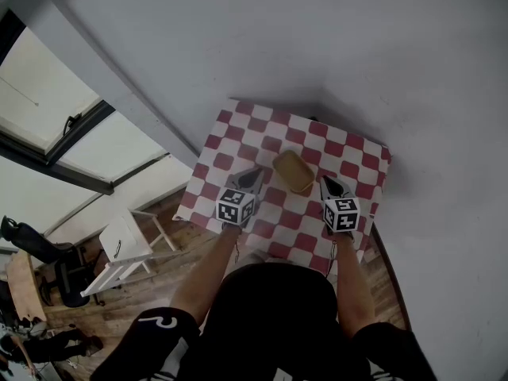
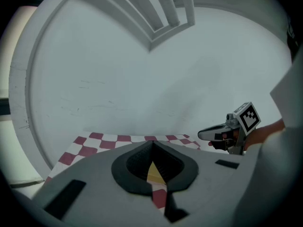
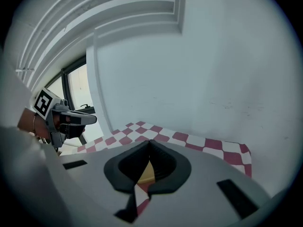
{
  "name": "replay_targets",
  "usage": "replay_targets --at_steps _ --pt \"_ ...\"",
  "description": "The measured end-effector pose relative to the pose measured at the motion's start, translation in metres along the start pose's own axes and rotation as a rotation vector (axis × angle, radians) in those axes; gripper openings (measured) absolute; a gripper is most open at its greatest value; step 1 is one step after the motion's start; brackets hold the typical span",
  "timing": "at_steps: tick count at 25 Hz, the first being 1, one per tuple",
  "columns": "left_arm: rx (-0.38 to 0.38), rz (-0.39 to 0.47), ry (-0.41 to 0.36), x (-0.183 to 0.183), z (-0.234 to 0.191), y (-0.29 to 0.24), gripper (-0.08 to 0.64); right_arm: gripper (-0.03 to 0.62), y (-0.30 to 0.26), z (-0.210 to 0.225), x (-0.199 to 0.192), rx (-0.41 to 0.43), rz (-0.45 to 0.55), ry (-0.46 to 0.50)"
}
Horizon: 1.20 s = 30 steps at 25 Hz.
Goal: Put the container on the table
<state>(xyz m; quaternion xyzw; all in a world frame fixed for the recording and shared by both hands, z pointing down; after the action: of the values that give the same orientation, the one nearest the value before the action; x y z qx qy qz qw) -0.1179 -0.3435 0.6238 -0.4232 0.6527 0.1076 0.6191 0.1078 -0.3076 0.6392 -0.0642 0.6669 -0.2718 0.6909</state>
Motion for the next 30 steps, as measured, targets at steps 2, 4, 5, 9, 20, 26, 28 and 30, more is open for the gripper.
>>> replay_targets --at_steps 2,4,5,9,20,26,28,30 --pt "-0.005 0.002 -0.007 0.002 0.003 0.0 0.025 0.015 0.003 0.001 -0.001 -0.005 0.002 -0.003" --pt "-0.01 0.004 -0.014 0.003 0.005 0.001 0.025 0.014 0.006 0.002 -0.001 -0.013 0.004 0.0" --pt "-0.011 0.003 -0.016 0.003 0.007 0.001 0.025 0.014 0.008 0.002 -0.002 -0.017 0.005 0.003" --pt "-0.028 0.003 -0.02 0.001 0.013 -0.002 0.025 0.014 0.015 0.004 -0.005 -0.029 0.008 0.012" --pt "-0.057 -0.008 -0.031 -0.003 0.026 -0.004 0.025 0.014 0.032 0.01 -0.008 -0.047 0.007 -0.001" --pt "-0.06 -0.023 -0.032 -0.005 0.03 -0.001 0.025 0.014 0.038 0.006 -0.014 -0.041 0.001 -0.016" --pt "-0.067 -0.028 -0.036 -0.004 0.032 -0.002 0.025 0.014 0.039 0.008 -0.014 -0.043 0.002 -0.02" --pt "-0.074 -0.033 -0.04 -0.005 0.035 -0.003 0.025 0.014 0.041 0.009 -0.016 -0.046 0.004 -0.027"
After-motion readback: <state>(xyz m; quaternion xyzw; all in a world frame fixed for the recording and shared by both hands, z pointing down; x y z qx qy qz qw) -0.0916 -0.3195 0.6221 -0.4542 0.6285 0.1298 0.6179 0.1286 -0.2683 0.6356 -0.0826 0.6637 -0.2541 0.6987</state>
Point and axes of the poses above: the fingertips, and each gripper's own axes: y backward along the fingers, z to its right, x out of its top, the point moved 4 cm from there along y, backward along the fingers, and after that the axes turned 3 degrees about -x, right-handed, at the moved point
